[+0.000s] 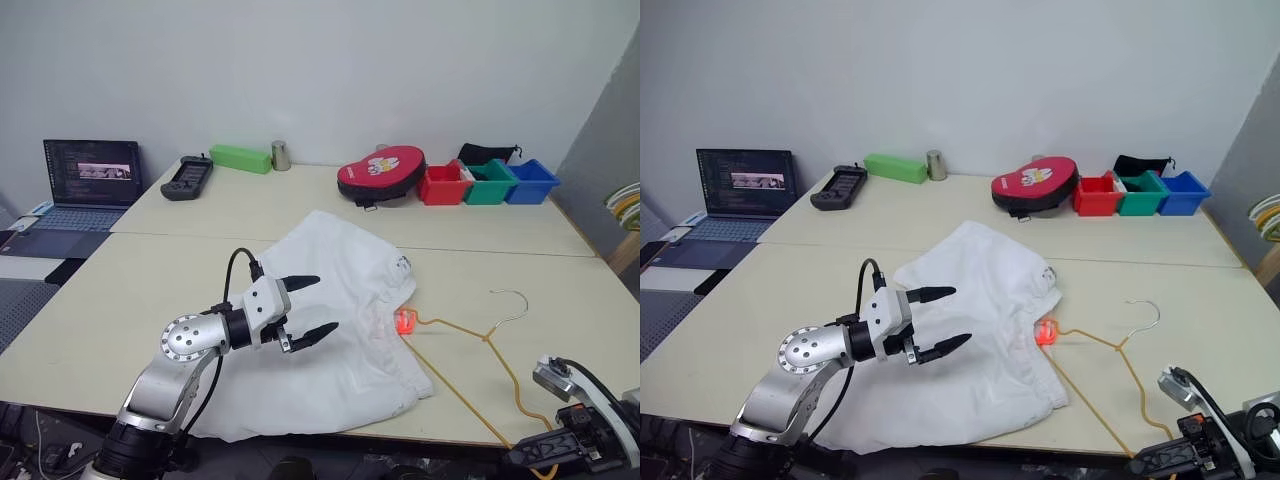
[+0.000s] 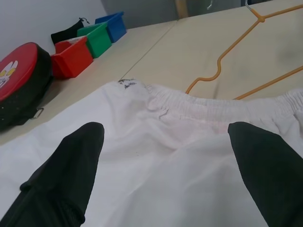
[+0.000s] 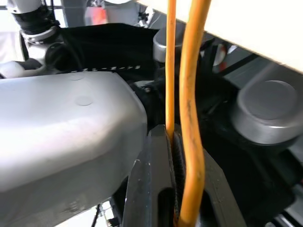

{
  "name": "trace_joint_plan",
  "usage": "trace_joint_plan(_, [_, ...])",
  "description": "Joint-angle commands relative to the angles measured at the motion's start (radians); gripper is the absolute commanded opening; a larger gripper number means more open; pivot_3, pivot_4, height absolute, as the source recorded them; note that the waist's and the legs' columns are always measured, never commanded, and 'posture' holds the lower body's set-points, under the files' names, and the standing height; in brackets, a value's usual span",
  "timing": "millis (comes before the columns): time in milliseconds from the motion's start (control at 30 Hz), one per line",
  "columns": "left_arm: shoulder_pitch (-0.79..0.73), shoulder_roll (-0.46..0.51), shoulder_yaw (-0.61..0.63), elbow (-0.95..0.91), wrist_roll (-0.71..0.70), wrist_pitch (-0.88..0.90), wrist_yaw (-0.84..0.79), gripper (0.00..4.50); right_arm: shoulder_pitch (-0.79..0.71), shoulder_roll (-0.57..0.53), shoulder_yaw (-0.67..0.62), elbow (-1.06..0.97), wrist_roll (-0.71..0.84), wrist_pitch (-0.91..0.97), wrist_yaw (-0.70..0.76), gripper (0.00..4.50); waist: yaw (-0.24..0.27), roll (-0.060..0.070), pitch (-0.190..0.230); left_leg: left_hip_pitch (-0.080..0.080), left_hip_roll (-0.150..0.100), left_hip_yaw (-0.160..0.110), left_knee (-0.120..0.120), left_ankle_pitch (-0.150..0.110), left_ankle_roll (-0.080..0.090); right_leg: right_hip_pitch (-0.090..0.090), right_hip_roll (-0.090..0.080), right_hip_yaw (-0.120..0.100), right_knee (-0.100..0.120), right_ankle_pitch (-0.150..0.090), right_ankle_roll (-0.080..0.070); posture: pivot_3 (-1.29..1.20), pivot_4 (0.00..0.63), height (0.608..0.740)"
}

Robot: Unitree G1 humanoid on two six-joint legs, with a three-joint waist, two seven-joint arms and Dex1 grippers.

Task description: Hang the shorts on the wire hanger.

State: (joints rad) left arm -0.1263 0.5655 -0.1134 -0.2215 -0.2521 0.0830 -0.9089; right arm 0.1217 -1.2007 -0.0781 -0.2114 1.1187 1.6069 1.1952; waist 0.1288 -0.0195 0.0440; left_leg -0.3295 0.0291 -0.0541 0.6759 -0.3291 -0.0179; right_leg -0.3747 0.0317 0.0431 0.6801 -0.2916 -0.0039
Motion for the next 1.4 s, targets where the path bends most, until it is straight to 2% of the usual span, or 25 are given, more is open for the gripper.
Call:
trace_joint_plan(33, [-0.005, 0.012, 0.011, -0.029, 0.003, -0.029, -0.007, 4.48, -0.074, 0.011, 0.029, 0.048, 0.163, 0.008, -0.043, 0.00, 0.001, 0.000, 0.000, 0.000, 0.000, 0.000, 0.000, 0.000, 0.000, 0.000, 0.000, 0.000, 0.000, 0.000, 0.000, 0.30, 0.000, 0.740])
trace_joint_plan(200, [-0.014, 0.011, 0.016, -0.045, -0.004, -0.013, -0.001, 4.48, -0.146, 0.053, 0.123, 0.148, 0.273, 0.008, -0.165, 0.00, 0.006, -0.002, 0.001, 0.000, 0.000, 0.000, 0.000, 0.000, 0.000, 0.000, 0.000, 0.000, 0.000, 0.000, 0.000, 0.32, 0.000, 0.740])
trace_joint_plan(367, [-0.006, 0.018, 0.020, -0.049, -0.002, -0.017, -0.004, 4.48, -0.133, 0.044, 0.132, 0.183, 0.228, 0.008, -0.223, 0.00, 0.017, -0.002, 0.002, -0.001, 0.000, 0.000, 0.000, -0.001, 0.001, -0.002, 0.000, 0.000, 0.000, 0.000, 0.000, 0.32, 0.000, 0.740])
trace_joint_plan(567, [-0.001, 0.015, 0.011, -0.053, 0.000, -0.022, 0.000, 4.48, -0.126, 0.046, 0.136, 0.214, 0.231, 0.008, -0.225, 0.00, 0.025, -0.001, 0.001, -0.001, 0.000, 0.000, 0.000, -0.002, 0.003, -0.002, 0.000, 0.000, 0.000, 0.000, 0.000, 0.33, 0.000, 0.740])
trace_joint_plan(833, [0.000, 0.021, 0.018, -0.058, -0.002, -0.021, 0.001, 4.48, -0.268, 0.162, 0.181, 0.327, 0.283, 0.008, -0.304, 0.00, 0.032, -0.001, 0.001, -0.001, 0.000, 0.000, 0.000, -0.002, 0.003, -0.002, 0.000, 0.000, 0.000, 0.000, 0.000, 0.34, 0.000, 0.740])
trace_joint_plan(1033, [-0.010, 0.022, 0.012, -0.055, 0.003, -0.027, 0.002, 4.48, -0.363, 0.276, 0.175, 0.433, 0.321, 0.008, -0.402, 0.00, 0.040, -0.001, 0.002, -0.001, 0.000, 0.000, 0.000, -0.002, 0.004, -0.004, 0.000, 0.000, 0.000, 0.002, -0.004, 0.35, 0.000, 0.740])
trace_joint_plan(1133, [-0.008, 0.025, 0.011, -0.057, 0.006, -0.033, 0.000, 4.48, -0.408, 0.362, 0.119, 0.531, 0.299, 0.008, -0.480, 0.00, 0.046, -0.001, 0.001, -0.002, 0.000, -0.001, 0.000, -0.002, 0.004, -0.004, 0.000, 0.000, 0.000, 0.003, -0.005, 0.34, 0.000, 0.740])
trace_joint_plan(1400, [-0.034, 0.019, 0.004, -0.038, 0.010, -0.037, -0.001, 4.48, -0.491, 0.450, 0.013, 0.594, 0.229, 0.008, -0.594, 0.00, 0.061, 0.000, 0.001, -0.003, 0.000, 0.000, 0.000, -0.002, 0.004, -0.005, 0.000, 0.000, 0.000, 0.003, -0.006, 0.33, 0.000, 0.740])
